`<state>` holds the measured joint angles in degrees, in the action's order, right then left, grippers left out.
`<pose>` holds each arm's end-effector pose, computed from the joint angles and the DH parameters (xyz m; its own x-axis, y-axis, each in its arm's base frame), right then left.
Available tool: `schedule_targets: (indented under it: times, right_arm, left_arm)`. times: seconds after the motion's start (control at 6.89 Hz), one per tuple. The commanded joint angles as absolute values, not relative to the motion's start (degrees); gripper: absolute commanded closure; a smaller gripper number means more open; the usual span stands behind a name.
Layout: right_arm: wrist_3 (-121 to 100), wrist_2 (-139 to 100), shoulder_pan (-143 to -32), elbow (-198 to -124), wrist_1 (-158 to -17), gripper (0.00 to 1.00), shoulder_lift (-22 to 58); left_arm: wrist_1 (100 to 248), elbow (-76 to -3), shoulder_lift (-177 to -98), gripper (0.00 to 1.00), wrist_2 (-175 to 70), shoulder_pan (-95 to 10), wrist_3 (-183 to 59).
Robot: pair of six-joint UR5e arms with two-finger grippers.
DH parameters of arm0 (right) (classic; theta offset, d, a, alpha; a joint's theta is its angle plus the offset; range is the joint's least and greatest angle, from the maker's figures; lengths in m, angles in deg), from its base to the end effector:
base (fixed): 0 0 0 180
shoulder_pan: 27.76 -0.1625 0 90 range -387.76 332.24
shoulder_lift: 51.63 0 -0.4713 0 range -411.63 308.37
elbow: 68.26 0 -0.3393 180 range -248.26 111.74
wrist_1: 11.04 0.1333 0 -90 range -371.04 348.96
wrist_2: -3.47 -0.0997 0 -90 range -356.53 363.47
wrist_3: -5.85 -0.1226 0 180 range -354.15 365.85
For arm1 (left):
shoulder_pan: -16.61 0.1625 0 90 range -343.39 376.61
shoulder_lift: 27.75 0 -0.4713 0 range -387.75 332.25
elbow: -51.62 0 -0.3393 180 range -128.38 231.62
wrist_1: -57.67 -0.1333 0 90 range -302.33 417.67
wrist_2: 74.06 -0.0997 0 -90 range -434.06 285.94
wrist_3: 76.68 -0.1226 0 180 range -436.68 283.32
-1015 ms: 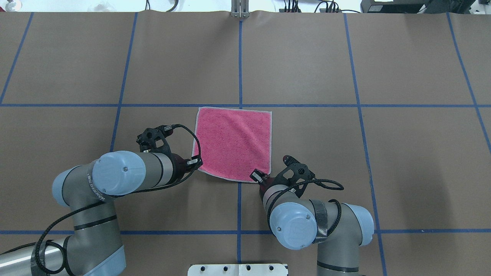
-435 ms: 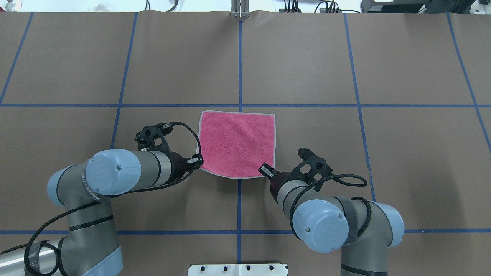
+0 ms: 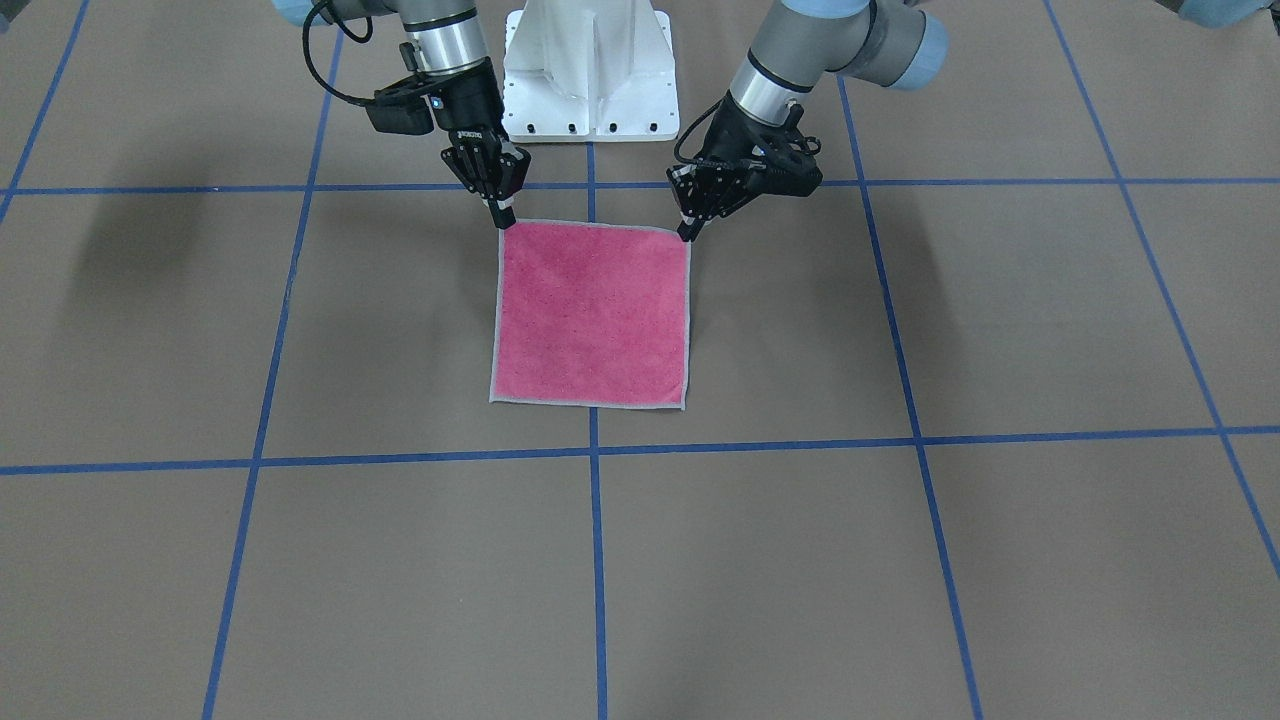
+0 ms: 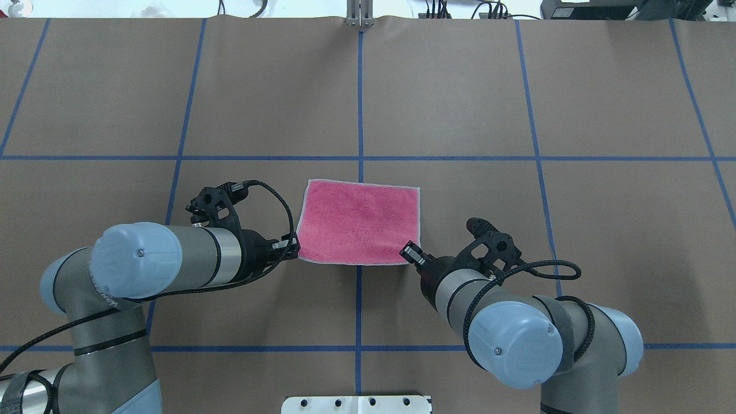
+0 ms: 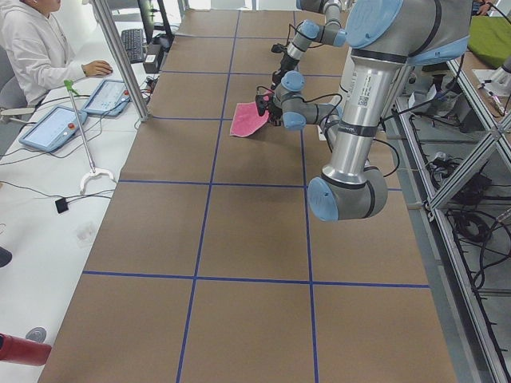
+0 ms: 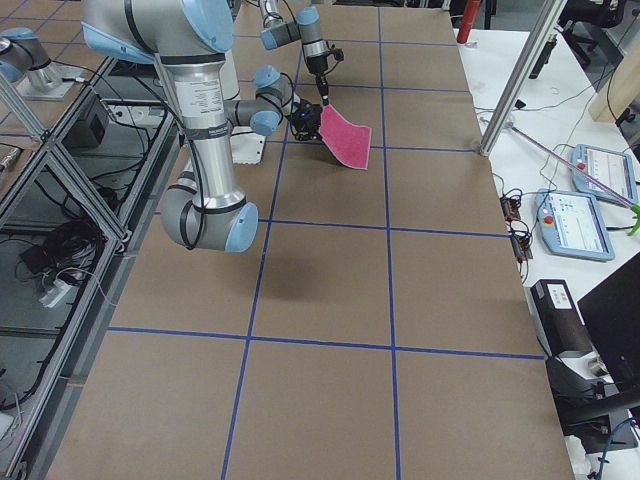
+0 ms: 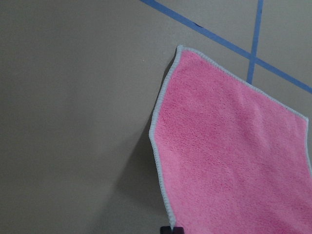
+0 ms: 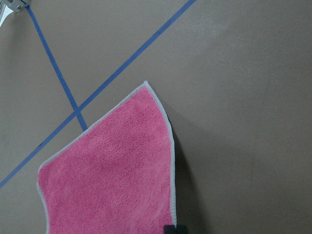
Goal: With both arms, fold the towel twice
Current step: 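Lift the near towel edge with both grippers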
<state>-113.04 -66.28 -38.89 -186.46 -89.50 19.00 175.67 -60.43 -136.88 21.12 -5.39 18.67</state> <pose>-0.4911 -0.2757 0.3302 0.2127 0.5038 0.8372 -0.6571 0.7079 -0.2590 0.4729 -0.3229 0.3346 0.3006 -0.2216 -0.9276 0.3243 0.9384 -0.1191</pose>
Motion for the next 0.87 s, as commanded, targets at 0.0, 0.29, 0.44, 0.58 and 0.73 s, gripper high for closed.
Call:
schedule_targets:
  times: [0.0, 0.29, 0.44, 0.58, 0.73]
  right_arm:
    - [-113.07, -66.23, -38.31, -186.13, -90.5, 1.0, 18.25]
    - [-112.8, -65.96, -39.53, -183.41, -90.41, 1.0, 17.72]
    - [-112.63, -66.05, -40.58, -181.22, -90.41, 1.0, 16.24]
    - [-112.63, -66.14, -41.46, -179.11, -90.15, 1.0, 14.92]
    - [-112.54, -66.22, -41.91, -178.31, -90.06, 1.0, 14.47]
  left_arm:
    - [175.53, -60.45, -137.17, 1.0, 21.48, -5.45, 18.77]
    - [175.53, -57.99, -138.31, 1.0, 21.22, -5.89, 18.77]
    - [175.53, -56.67, -139.36, 1.0, 21.22, -6.32, 18.77]
    - [175.53, -55.96, -139.98, 1.0, 21.22, -6.94, 18.77]
    - [175.53, -54.39, -141.12, 1.0, 21.22, -7.64, 18.77]
